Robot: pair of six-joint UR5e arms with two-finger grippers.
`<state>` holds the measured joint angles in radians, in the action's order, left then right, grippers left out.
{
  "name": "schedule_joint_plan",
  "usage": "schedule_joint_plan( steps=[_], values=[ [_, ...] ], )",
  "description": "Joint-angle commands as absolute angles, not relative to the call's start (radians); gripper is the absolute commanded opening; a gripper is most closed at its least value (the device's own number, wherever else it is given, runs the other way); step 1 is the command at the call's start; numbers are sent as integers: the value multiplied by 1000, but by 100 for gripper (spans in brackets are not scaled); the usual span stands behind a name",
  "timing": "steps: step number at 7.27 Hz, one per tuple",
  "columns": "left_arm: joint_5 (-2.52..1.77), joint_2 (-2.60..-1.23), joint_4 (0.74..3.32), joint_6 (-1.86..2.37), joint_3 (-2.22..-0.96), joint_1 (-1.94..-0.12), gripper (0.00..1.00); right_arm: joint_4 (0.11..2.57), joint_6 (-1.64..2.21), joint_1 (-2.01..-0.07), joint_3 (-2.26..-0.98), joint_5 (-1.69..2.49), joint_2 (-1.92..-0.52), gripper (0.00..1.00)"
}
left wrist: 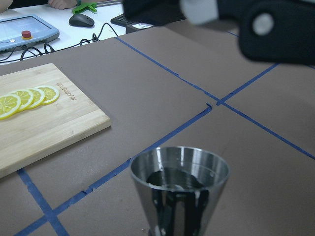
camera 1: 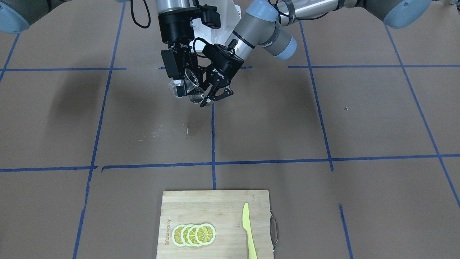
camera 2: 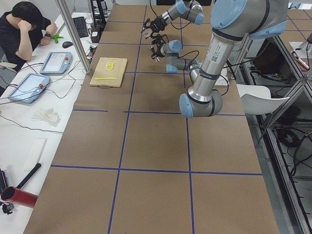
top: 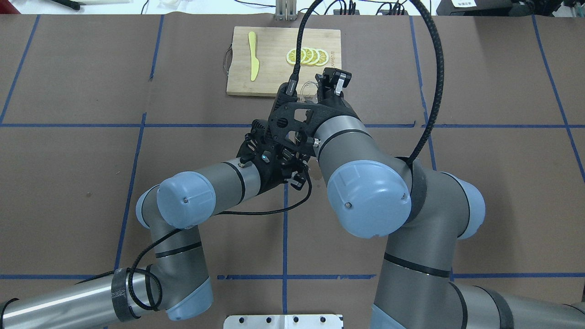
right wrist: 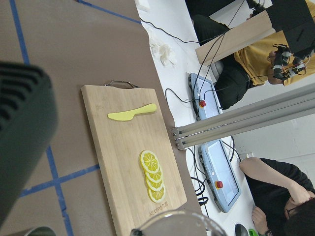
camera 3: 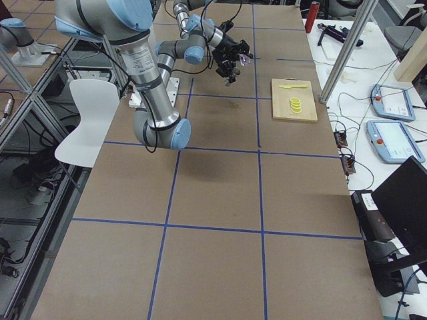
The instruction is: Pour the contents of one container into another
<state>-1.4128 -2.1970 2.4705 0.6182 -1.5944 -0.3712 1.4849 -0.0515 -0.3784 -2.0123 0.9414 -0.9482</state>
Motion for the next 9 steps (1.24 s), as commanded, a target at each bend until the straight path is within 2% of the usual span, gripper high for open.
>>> schedule_joint_plan(
  steps=[1,5,7,9],
  values=[
    [-1413,-2195,2490,618,-1595,-374,0,1470,161,-391,-2042,946,-985,0],
    [-1411,-2162,2491,615,-1650,-406,0,1228,562,-428,-2057,1012,-1147,0],
    [-1387,-2082,2490,699,-1719,-434,0,1096,721,-442,-2059,1032,-1247,0],
    [-1307,-1960,2488,741,-1801,-475,0,1055,800,-510,-2054,1125,-1278,0]
  ],
)
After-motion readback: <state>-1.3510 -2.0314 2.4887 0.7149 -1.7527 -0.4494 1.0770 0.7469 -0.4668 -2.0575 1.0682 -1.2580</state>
